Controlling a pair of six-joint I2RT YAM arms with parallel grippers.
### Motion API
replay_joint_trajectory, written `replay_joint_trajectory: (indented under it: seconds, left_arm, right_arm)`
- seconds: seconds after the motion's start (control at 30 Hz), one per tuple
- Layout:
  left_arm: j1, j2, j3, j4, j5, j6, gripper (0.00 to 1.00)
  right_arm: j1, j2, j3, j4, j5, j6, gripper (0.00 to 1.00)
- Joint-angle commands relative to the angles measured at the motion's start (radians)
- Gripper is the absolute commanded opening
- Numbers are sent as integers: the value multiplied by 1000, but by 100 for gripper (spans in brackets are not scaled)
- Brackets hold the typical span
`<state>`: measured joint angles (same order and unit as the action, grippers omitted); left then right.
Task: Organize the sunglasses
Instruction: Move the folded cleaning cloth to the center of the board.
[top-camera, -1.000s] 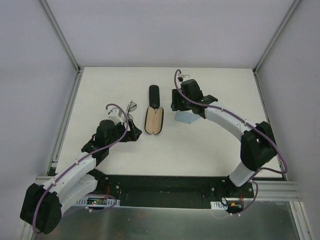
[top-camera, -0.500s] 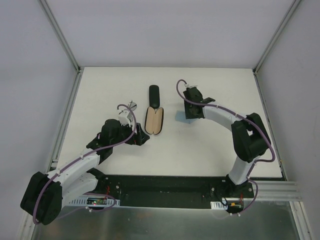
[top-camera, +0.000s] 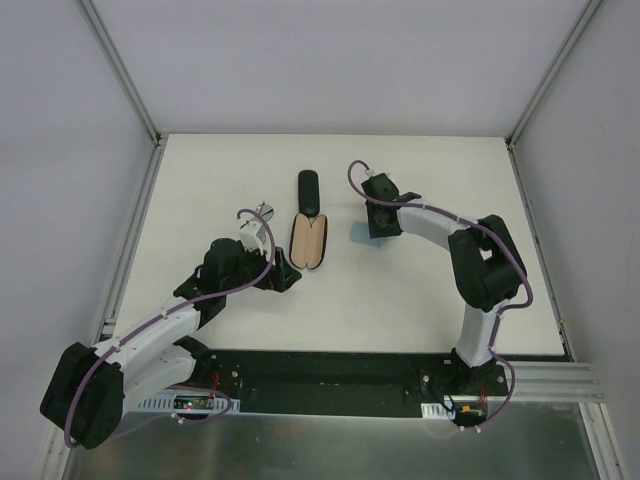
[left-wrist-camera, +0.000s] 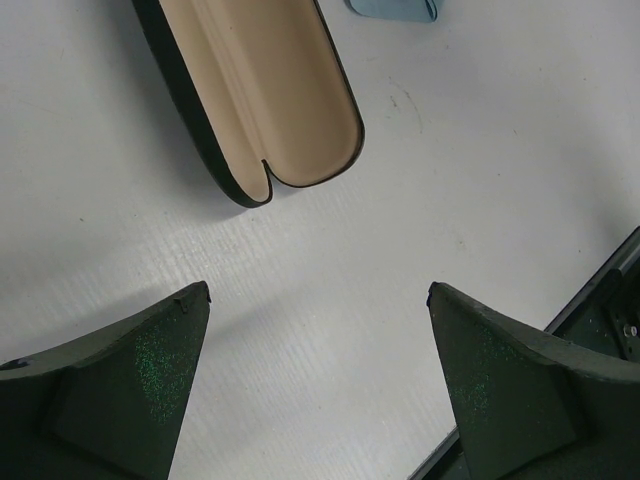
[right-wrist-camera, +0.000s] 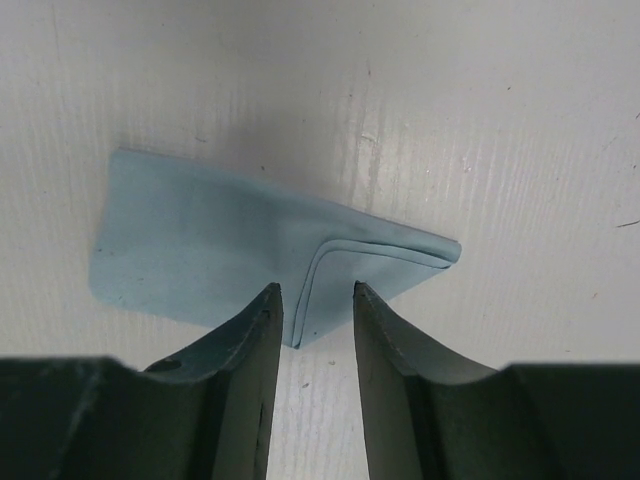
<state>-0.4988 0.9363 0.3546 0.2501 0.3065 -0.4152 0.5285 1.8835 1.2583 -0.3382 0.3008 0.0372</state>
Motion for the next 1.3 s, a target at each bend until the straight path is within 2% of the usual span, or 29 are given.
replay_joint_trajectory:
  seconds: [0.0,0.37,0.8,1.07,1.17,1.27]
  left_arm:
    - [-14,4,30,35,20,16,90]
    - [-15,-7,29,35,22,19,89]
    - [-17,-24,27,28,17,21,89]
    - [-23,-24,30,28,16,24,89]
    - [-24,-27,29,26,13,24,89]
    - [-27,-27,29,25,13,26,89]
  right_arm:
    - [-12,15,46,-25,4,15,35]
    - [-24,45,55,-47,-8,15,26]
    - [-22,17,32,-12,-52,4,31]
    - [-21,40,50,-41,-45,3,28]
    - [-22,34,41,-48,-32,7,13]
    - [-22,-15,-3,-18,-28,12,8]
